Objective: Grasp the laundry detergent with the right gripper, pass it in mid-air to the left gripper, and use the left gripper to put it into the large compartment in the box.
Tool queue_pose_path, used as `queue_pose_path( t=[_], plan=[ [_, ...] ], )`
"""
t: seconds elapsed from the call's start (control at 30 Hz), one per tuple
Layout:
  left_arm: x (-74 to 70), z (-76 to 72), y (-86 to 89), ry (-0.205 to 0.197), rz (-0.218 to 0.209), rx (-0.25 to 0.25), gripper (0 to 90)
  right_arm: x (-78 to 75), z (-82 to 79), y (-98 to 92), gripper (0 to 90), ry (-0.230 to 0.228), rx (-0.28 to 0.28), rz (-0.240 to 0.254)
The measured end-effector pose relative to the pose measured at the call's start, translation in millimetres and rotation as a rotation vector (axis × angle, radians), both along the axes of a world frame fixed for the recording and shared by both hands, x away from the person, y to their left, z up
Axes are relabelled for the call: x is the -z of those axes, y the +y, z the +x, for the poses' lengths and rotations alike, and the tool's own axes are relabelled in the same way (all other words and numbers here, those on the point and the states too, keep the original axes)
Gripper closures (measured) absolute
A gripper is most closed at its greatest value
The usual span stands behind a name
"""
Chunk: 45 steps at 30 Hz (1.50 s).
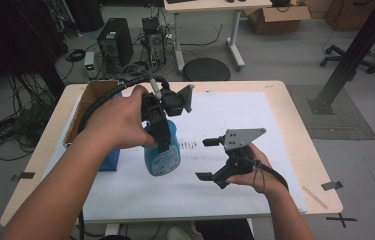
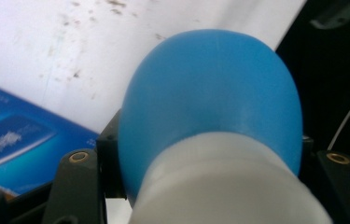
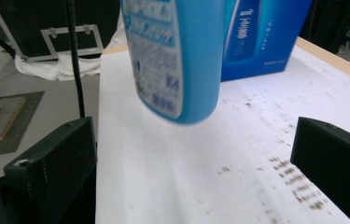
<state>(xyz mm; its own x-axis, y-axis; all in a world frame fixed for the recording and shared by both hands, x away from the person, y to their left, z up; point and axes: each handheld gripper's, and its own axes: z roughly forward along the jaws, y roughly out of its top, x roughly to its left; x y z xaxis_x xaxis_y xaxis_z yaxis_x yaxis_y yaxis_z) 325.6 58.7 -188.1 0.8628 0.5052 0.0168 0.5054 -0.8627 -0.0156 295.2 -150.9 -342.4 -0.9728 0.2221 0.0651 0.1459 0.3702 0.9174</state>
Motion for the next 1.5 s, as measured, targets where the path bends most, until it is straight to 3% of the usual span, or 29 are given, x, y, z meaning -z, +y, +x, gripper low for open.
queue_pose_path(
  t=[0.03, 0.17, 0.3, 0.4, 0.43, 0.6, 0.83, 1.07, 1.5],
  plan=[
    [-2.1, 4.2, 3.6, -0.005, -0.004, -0.078, 38.7, -1.3, -0.1, -1.7, 0.6, -0.001, 0.007, -0.004],
    [-7.6, 17.8, 18.8, -0.026, -0.024, -0.267, 38.8, -7.5, -0.3, -9.0, 0.5, -0.009, 0.036, -0.032],
    [-14.5, 29.2, 36.0, -0.057, -0.033, -0.394, 38.7, -13.6, 0.4, -13.6, 0.6, -0.01, 0.048, -0.083],
    [-18.5, 35.2, 47.8, -0.079, -0.055, -0.453, 38.7, -18.7, 1.8, -15.7, 0.8, -0.01, 0.056, -0.137],
    [-20.1, 37.7, 52.5, -0.075, -0.043, -0.476, 38.7, -20.5, 2.6, -16.6, 0.8, -0.009, 0.058, -0.155],
    [-28.8, 45.8, 69.4, -0.082, -0.021, -0.54, 38.7, -29.4, 7.3, -19.8, 1.4, -0.02, 0.062, -0.258],
    [-46.7, 54.2, 93.1, -0.06, -0.023, -0.639, 38.7, -37.7, 11.3, -28.0, 1.8, -0.022, 0.059, -0.351],
    [-64.4, 59.4, 108.6, -0.069, -0.043, -0.727, 38.7, -42.2, 12.4, -35.0, 2.1, -0.026, 0.061, -0.399],
    [-94.1, 73.5, 144.5, -0.088, -0.045, -0.848, 38.6, -45.0, 12.3, -38.9, 2.3, -0.025, 0.051, -0.434]
  ],
)
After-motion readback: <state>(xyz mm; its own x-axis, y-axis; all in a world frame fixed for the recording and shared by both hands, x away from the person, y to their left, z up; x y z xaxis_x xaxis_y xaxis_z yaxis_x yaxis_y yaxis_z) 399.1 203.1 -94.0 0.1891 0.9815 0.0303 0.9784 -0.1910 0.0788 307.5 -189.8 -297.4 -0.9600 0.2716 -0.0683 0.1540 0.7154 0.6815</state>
